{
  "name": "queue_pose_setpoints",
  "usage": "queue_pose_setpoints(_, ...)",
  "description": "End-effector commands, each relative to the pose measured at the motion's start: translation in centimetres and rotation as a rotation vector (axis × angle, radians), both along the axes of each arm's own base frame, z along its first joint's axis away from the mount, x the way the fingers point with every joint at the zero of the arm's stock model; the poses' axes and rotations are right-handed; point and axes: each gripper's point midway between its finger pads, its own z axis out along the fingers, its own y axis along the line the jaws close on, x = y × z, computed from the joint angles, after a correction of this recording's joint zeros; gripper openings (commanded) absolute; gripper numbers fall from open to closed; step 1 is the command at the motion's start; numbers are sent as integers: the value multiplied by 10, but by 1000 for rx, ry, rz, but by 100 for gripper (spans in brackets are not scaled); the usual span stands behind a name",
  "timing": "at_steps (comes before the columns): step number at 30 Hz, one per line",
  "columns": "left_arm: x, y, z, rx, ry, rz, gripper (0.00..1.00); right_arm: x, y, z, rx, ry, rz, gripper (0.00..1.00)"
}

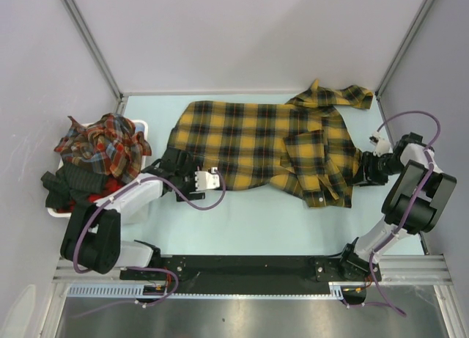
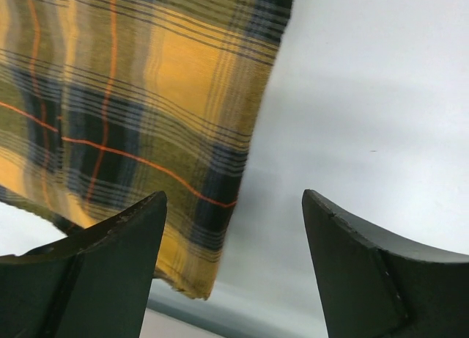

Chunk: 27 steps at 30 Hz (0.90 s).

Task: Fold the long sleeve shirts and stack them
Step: Fold the shirt

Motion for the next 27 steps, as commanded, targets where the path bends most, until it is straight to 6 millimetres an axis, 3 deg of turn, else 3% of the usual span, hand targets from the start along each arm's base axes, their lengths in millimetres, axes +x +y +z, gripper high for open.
queue_pose_setpoints(1, 0, -5, -8, -17, -9, 9, 81, -12, 2, -18, 31, 56, -66, 46)
queue_pose_setpoints(7, 2, -1, -25, 6, -17, 22, 81, -19, 19, -36, 84, 99, -83, 46)
queue_pose_setpoints(10, 5, 2, -35, 28, -28, 28, 79, -20, 23, -46, 77, 117, -84, 40)
queue_pose_setpoints(13, 11, 1, -38, 40, -55, 32, 74, -16, 23, -53, 71, 134, -76, 21)
queue_pose_setpoints(15, 14, 0, -39, 53, -63, 33, 70, -12, 18, -52, 52, 131, -72, 2)
queue_pose_setpoints(16, 15, 1, -39, 58, -64, 32, 68, -12, 16, -51, 44, 131, -66, 0)
queue_pose_setpoints(19, 10, -2, -41, 73, -42, 7, 40, -8, -2, -41, 12, 108, -75, 0)
queue_pose_setpoints(20, 3, -4, -41, 78, -18, -8, 27, -7, -12, -38, -2, 100, -89, 0)
queue_pose_setpoints(22, -10, -9, -44, 90, 15, -44, 14, -10, -21, -34, -21, 101, -81, 0)
queue_pose_setpoints(23, -15, -12, -44, 93, 21, -57, 2, -12, -30, -33, -35, 105, -93, 0)
queue_pose_setpoints(27, -43, -30, -38, 81, 48, -126, 0, -20, -47, -26, -68, 115, -80, 0)
